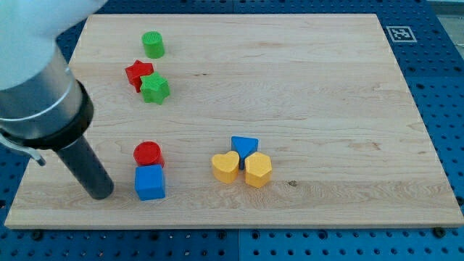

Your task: Place the blue cube towards the bottom left side of the yellow heart

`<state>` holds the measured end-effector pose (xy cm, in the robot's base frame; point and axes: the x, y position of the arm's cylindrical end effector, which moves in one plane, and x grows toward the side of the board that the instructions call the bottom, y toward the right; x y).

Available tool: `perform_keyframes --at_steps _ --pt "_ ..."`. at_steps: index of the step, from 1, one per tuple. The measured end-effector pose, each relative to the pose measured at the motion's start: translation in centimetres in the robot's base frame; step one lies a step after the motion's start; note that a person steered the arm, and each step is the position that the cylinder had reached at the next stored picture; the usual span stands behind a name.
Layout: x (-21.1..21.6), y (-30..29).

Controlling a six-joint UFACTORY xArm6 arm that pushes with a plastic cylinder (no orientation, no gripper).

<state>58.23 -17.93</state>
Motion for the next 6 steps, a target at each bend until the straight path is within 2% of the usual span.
perform_keyframes --at_steps 1,4,5,6 --pt "0.0 0.2" --pt "0.0 13.1" --pt "0.1 15.8" --pt "1.4 14.8"
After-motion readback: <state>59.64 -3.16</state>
